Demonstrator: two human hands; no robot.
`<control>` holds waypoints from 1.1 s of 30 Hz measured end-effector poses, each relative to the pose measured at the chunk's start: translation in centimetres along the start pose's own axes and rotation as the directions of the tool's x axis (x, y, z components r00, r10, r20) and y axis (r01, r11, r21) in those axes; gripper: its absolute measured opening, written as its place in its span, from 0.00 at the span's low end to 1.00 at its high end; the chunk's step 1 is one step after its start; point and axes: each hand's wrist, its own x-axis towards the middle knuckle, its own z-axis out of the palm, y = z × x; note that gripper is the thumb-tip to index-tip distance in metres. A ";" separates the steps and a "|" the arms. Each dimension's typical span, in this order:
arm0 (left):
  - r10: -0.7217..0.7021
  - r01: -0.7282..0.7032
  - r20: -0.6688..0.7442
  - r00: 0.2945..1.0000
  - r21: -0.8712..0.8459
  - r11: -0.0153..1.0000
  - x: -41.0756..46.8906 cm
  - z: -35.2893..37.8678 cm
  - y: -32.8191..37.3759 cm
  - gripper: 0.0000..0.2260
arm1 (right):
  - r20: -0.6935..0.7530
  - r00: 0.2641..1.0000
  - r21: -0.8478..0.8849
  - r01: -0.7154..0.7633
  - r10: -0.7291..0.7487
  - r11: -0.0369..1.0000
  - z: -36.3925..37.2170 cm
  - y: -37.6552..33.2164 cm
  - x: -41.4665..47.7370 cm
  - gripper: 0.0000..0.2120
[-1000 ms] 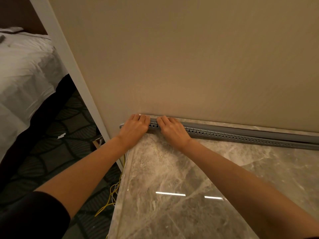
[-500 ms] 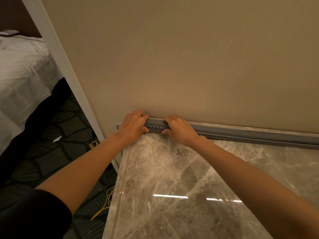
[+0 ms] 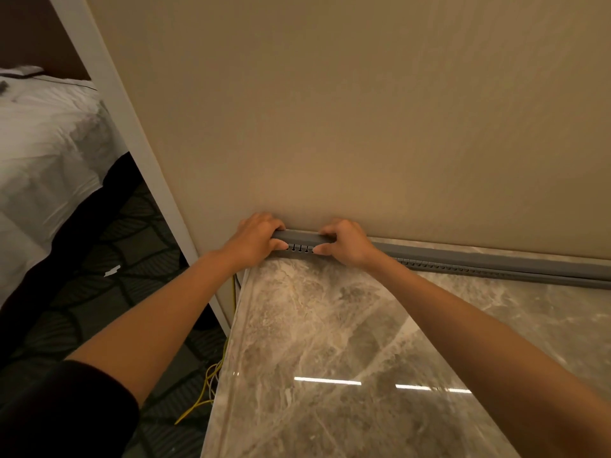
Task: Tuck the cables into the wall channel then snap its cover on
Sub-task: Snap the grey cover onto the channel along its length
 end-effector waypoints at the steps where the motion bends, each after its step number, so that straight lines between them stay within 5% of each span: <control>1: -0.015 0.015 0.015 1.000 -0.030 0.999 0.2 -0.2 0.0 0.14 | 0.015 0.999 0.057 -0.034 0.033 0.998 -0.3 -0.1 0.2 0.14; 4: -0.035 0.038 0.049 0.998 -0.073 0.997 0.7 -0.4 0.1 0.12 | 0.014 0.998 0.066 -0.057 0.056 0.996 -0.4 -0.4 0.5 0.16; 9: 0.064 -0.056 -0.062 0.996 0.126 0.990 0.3 0.6 0.2 0.11 | -0.116 0.993 -0.073 -0.010 0.001 0.997 0.8 -0.4 -0.1 0.15; 14: 0.148 -0.125 -0.078 0.986 0.241 0.962 -0.1 1.5 0.4 0.12 | -0.067 0.991 -0.273 0.090 -0.112 0.958 1.6 -0.2 -0.7 0.17; 21: 0.161 -0.157 -0.027 0.987 0.128 0.979 0.2 0.4 -0.3 0.15 | 0.078 0.993 -0.049 0.092 -0.088 0.995 -1.0 0.0 0.2 0.12; 33: 0.061 -0.038 -0.096 0.994 0.231 0.972 1.0 1.6 1.2 0.15 | 0.066 0.992 -0.123 0.112 -0.104 0.986 -0.3 0.2 0.5 0.13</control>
